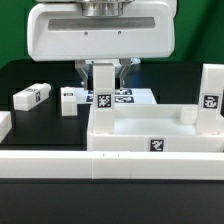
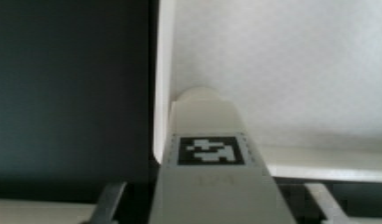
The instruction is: Assemble desk
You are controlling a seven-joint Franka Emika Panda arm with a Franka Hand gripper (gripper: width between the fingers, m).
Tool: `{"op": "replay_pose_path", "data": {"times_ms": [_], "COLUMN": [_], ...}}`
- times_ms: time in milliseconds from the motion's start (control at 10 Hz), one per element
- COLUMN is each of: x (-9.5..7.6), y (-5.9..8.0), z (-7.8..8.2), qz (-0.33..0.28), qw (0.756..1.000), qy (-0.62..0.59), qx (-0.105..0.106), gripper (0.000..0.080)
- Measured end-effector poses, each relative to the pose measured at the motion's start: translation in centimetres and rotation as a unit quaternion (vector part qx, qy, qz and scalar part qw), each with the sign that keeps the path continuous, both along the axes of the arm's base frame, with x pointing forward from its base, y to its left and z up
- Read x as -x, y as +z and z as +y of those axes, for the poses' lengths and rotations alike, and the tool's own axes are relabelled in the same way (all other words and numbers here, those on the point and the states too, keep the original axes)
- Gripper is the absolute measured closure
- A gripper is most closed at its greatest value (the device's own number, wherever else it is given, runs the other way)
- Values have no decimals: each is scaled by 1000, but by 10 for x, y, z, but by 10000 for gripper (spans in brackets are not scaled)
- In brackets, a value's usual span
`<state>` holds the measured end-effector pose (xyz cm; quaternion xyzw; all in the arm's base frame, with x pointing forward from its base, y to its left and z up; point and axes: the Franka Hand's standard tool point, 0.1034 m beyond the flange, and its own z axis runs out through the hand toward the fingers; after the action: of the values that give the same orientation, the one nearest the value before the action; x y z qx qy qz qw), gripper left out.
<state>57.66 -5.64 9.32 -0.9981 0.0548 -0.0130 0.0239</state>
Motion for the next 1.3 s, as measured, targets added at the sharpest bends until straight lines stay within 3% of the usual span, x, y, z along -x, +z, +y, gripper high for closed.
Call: {"op": "replay_pose_path", "data": {"times_ms": [500,1000,1200,1300], "x": [0,0,0,0], "y": [0,0,0,0], "z": [3,5,5,5], "qz": [12,30,29,29], "qw": [972,901,904,912], "qy": [-236,-431,-426,-409], "qx": [-13,-26,-26,-26], "gripper": [509,509,509,308]}}
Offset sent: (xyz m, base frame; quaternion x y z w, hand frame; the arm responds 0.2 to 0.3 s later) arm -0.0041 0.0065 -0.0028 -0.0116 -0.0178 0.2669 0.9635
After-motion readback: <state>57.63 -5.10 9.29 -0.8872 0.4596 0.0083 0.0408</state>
